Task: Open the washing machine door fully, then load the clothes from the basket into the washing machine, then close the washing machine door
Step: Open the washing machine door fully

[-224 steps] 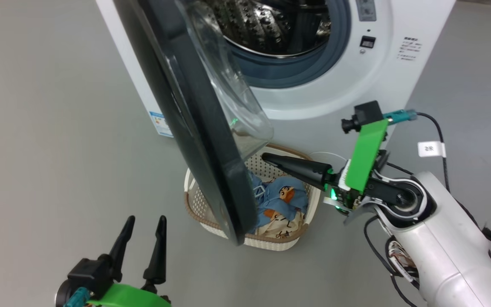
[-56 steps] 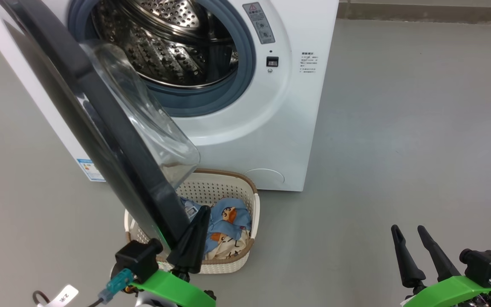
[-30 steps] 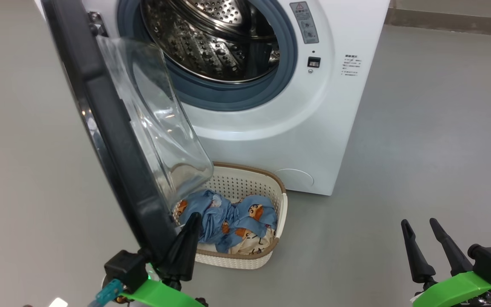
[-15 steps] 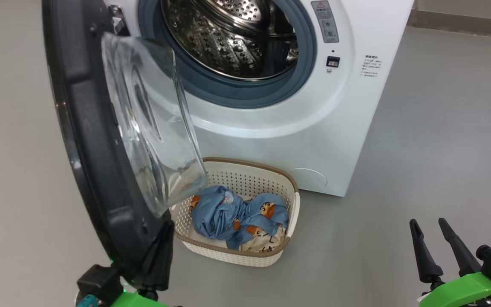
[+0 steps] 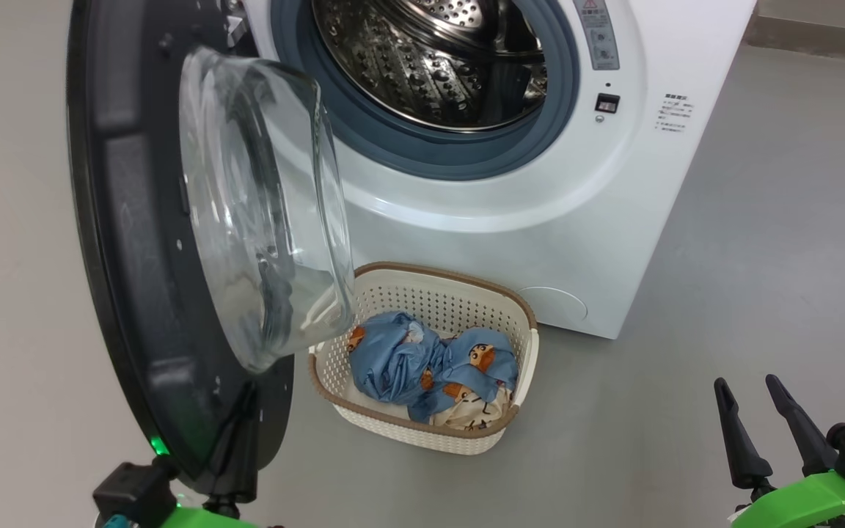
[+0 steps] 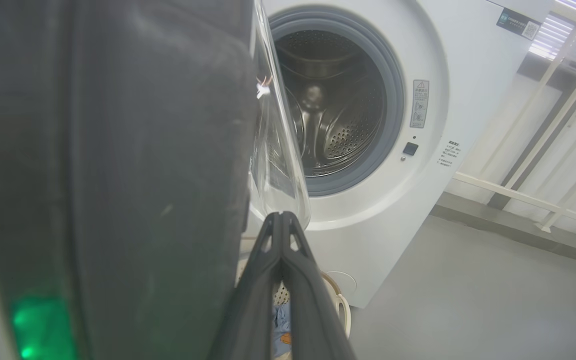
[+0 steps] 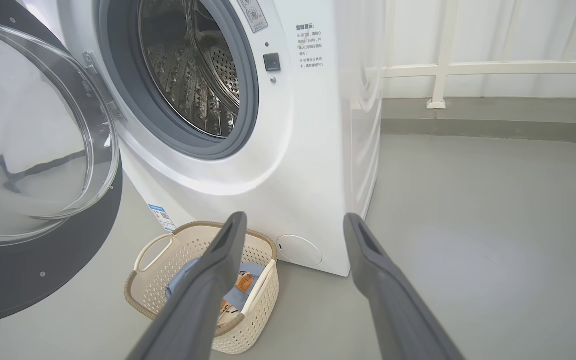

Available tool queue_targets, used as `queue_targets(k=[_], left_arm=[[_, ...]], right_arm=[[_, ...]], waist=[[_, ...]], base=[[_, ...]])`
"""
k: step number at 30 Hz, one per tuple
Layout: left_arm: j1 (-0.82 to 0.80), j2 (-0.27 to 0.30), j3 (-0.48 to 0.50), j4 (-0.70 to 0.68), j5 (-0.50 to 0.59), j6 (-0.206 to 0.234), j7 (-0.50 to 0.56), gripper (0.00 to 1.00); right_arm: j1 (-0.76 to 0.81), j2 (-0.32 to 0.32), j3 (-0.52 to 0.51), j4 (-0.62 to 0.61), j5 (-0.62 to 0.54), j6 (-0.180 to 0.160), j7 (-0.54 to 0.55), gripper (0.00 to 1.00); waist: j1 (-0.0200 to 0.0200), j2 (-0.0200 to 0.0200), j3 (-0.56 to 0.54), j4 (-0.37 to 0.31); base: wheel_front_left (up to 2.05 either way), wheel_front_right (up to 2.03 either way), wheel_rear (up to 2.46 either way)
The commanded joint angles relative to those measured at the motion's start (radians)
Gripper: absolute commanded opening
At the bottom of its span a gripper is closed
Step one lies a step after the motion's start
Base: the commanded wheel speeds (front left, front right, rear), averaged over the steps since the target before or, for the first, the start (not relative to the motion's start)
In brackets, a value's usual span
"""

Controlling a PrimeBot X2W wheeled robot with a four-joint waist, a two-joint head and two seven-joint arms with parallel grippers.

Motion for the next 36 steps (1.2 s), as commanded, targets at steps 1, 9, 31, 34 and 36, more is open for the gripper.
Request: queue_targets(k=[1,9,31,34,36], left_arm=[[-0.004,0.031,0.055,-0.034,-0.011,0.018,-0.003,0.00],[-0.007,0.055,0.094,-0.036,-0.030,0.030,-0.005,0.00],[-0.115,0.140,0.238,0.089,-0.064,0.042,-0.031,0.00],[-0.140,0.146,0.255,0.125,-0.066,0.033,-0.034,0.00],[-0.156,0.152,0.266,0.152,-0.063,0.029,-0.036,0.00]], right_arm=[[0.001,-0.024,0.013,-0.026,-0.012,0.005,-0.012,1.00],[0.000,-0.028,0.012,-0.027,-0.022,0.005,-0.012,1.00],[-0.031,-0.050,0.019,-0.028,-0.037,0.005,-0.012,1.00],[-0.034,-0.055,0.023,-0.028,-0.036,0.005,-0.012,1.00],[-0.036,-0.059,0.028,-0.027,-0.036,0.005,-0.012,1.00]], waist=[[0.0000,0.0000,0.002,0.009],[0.0000,0.0000,0.012,0.030],[0.0000,0.0000,0.072,0.074],[0.0000,0.0000,0.078,0.081],[0.0000,0.0000,0.082,0.084]], base=[[0.00,0.00,0.00],[0.00,0.00,0.00],[0.00,0.00,0.00],[0.00,0.00,0.00],[0.00,0.00,0.00]])
